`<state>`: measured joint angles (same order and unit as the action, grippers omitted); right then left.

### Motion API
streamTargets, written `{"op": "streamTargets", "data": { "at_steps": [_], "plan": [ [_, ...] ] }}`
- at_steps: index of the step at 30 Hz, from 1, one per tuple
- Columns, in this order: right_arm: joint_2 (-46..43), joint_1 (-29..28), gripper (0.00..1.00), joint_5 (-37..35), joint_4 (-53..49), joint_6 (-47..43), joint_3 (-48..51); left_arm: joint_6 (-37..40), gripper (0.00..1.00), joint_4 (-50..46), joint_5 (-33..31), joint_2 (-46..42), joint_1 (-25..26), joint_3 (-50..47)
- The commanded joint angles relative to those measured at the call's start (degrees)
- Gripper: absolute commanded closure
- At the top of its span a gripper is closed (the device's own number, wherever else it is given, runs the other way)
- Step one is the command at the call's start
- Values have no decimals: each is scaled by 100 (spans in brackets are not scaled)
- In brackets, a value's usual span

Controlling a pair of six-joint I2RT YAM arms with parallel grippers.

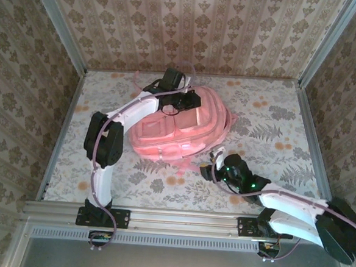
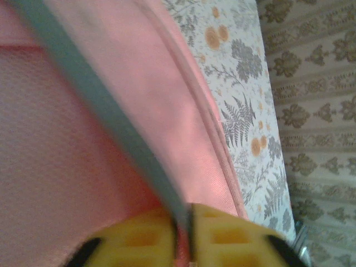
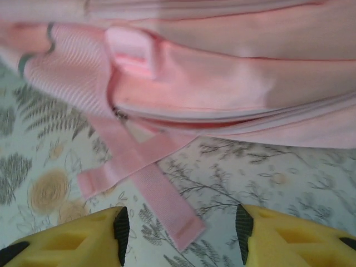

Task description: Pack the student bag

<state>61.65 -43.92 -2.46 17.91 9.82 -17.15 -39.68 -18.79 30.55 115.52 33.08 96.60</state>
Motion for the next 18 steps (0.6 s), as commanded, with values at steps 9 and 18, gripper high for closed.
{"op": "streamTargets", "data": {
  "at_steps": [9,18],
  "plan": [
    [2928,-698,47,-9,3531,-1801,-104,-10,48,228,64,-2415,-459,-1928],
    [4416,-754,45,-749,5784,-2217,53,496,45,-122,-138,-4178,-761,-3235]
  ]
}}
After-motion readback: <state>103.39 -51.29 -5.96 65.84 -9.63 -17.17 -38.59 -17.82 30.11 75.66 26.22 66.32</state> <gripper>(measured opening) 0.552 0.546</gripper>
